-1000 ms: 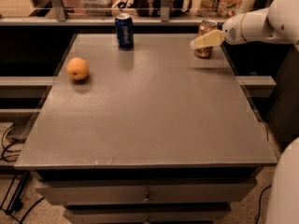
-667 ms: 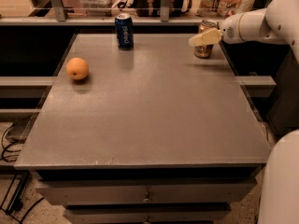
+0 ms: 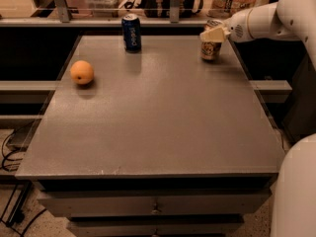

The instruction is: Move orange can near orange

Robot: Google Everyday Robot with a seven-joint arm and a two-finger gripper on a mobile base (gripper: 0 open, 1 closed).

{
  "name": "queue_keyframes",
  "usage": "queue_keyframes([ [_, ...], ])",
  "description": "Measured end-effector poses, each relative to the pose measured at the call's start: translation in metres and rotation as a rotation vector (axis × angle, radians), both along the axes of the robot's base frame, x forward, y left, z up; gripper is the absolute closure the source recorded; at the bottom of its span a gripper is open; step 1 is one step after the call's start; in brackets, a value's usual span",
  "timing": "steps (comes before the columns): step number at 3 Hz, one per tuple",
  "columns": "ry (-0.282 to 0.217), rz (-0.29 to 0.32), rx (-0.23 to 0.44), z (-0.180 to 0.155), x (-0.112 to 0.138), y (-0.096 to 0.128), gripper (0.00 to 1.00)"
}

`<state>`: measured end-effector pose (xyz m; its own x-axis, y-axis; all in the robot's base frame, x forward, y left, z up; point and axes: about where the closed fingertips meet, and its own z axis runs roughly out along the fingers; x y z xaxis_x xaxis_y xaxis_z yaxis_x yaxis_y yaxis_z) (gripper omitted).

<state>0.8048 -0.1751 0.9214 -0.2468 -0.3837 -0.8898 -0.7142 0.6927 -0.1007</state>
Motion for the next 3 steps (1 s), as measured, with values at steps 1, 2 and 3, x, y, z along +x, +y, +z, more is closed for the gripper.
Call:
queue_keyframes([
  [1,-0.024,0.091,-0.056,0.0278,-0.0264,0.0289,0.86],
  [2,-0.023,0.097,-0.058,0.0291,-0.0278,0.0318,1.00],
  [3,-0.023,0.098,-0.058,0.0289,-0.0278,0.0322,1.00],
])
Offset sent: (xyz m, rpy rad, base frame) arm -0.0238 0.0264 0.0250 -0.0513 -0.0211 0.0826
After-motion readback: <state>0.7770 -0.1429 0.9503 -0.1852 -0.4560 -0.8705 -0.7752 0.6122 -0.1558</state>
